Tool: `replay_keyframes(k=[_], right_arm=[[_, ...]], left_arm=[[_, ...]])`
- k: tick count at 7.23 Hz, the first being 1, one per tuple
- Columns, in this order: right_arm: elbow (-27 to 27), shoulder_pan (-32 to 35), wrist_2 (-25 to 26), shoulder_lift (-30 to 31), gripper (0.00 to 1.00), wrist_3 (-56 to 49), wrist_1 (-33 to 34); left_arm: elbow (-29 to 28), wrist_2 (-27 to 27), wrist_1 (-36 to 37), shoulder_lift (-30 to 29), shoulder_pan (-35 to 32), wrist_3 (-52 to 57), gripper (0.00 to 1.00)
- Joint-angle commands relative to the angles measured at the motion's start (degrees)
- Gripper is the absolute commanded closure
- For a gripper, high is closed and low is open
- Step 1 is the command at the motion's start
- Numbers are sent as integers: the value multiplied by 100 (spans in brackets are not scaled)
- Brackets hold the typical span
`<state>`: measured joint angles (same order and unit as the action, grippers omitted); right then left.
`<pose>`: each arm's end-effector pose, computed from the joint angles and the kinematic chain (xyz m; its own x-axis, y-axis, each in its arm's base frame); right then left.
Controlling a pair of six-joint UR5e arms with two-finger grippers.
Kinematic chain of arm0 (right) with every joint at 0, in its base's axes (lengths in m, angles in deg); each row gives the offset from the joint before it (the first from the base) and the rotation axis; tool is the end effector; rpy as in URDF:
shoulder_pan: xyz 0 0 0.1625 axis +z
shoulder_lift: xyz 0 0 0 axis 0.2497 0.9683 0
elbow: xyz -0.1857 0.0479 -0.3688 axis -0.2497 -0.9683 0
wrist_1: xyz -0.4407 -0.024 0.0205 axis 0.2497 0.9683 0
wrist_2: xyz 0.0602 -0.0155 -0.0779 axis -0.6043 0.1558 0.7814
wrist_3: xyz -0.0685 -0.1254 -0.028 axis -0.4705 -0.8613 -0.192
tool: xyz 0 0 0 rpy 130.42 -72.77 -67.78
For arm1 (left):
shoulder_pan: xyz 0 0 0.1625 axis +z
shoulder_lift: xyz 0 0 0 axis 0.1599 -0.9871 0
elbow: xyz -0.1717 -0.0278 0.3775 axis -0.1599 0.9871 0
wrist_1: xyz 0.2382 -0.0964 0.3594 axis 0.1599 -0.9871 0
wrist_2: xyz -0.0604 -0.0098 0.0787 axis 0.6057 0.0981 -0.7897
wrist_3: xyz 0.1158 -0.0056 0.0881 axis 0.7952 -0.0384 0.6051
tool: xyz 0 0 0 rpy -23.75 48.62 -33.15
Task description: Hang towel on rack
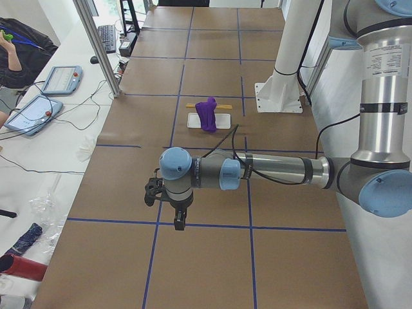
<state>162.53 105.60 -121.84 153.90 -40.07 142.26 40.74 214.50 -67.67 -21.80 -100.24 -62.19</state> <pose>0.0320 -0.4996 0.6376 0.6446 0.0695 0.7614 -0.0131 0.9967 -0.0799 -0.0412 -0.5022 0.6489 0.7199 0.0325 -0.6933 0.0059 0.9986 0.0529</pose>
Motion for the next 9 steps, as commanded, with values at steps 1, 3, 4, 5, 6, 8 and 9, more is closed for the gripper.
replay_keyframes(k=[1,3,4,5,6,8,9], right_arm=[[-88,44,-50,4,0,-21,4],[-176,53,-147,-5,0,-13,4],[-176,53,-147,4,0,-13,4],[-167,53,-130,4,0,-21,-5],[-167,53,-112,4,0,-56,-14],[-167,62,-86,39,0,-83,-31],[-185,62,10,204,0,-83,-432]], left_arm=[[-16,3,13,-82,-63,-44,0],[-16,-5,13,-74,-221,-44,0],[-16,3,13,-74,-213,-44,0],[-16,3,13,-82,-213,-52,0],[-7,3,13,-83,-213,-53,0],[-7,3,5,-83,-213,-53,0],[2,3,5,-83,-213,-53,0]])
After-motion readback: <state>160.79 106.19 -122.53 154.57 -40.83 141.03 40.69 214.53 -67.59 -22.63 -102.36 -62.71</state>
